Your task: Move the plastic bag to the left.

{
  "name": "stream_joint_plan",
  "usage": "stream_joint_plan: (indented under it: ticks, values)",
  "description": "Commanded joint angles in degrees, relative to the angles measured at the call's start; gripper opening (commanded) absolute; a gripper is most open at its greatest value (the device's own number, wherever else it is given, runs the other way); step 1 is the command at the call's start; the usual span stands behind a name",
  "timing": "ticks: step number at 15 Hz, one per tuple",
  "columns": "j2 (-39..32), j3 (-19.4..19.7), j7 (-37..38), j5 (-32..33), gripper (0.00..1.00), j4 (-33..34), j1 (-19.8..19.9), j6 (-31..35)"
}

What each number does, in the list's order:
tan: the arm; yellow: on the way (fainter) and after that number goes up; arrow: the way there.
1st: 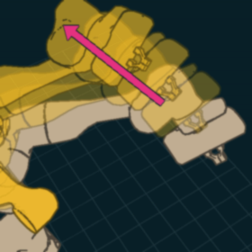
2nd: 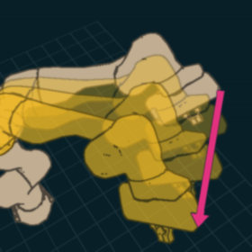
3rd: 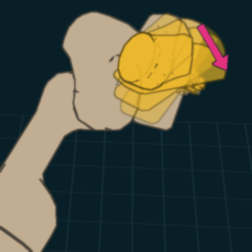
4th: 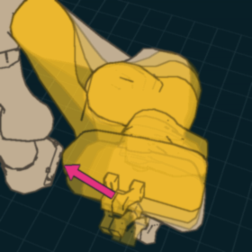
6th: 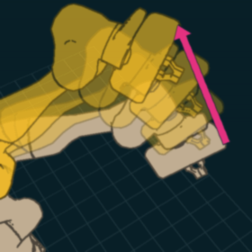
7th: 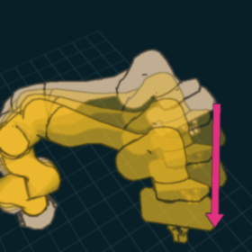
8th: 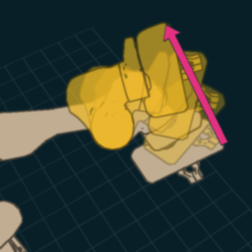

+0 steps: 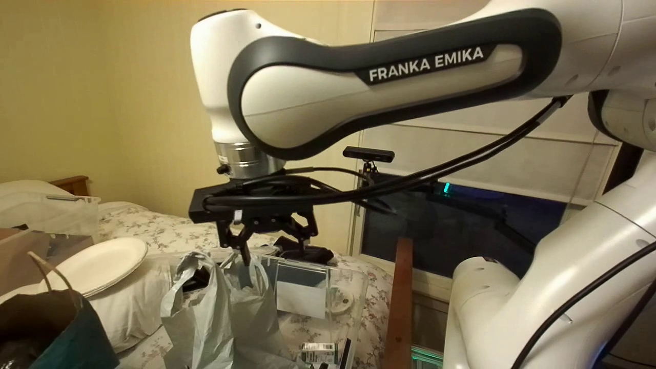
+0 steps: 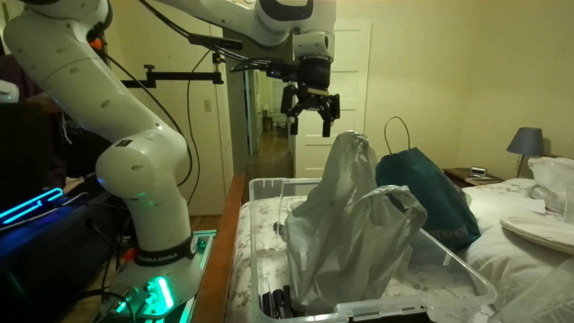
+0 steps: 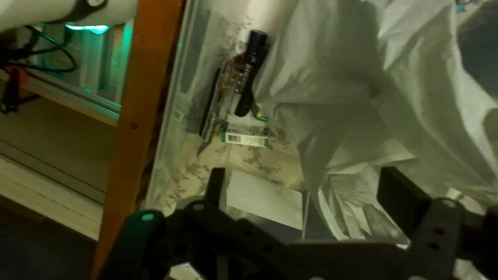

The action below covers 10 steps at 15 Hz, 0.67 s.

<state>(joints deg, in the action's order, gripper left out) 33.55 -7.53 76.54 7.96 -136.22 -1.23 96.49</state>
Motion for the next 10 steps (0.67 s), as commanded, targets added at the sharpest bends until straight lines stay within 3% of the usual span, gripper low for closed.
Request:
stream_joint_plan:
  ticks: [1,7,9,10]
  values:
    - [3.80,2.15,-4.76,-4.96,1.00,-4.30,0.56,-2.48]
    - [7.15,5.72,-14.97,-16.68,1.00,-14.43,0.48,11.40]
    - [8.58,5.62,-20.87,-17.06,1.00,-18.60,0.73,18.11]
    - [4.95,3.63,-17.00,-16.20,1.00,-13.55,2.37,12.74]
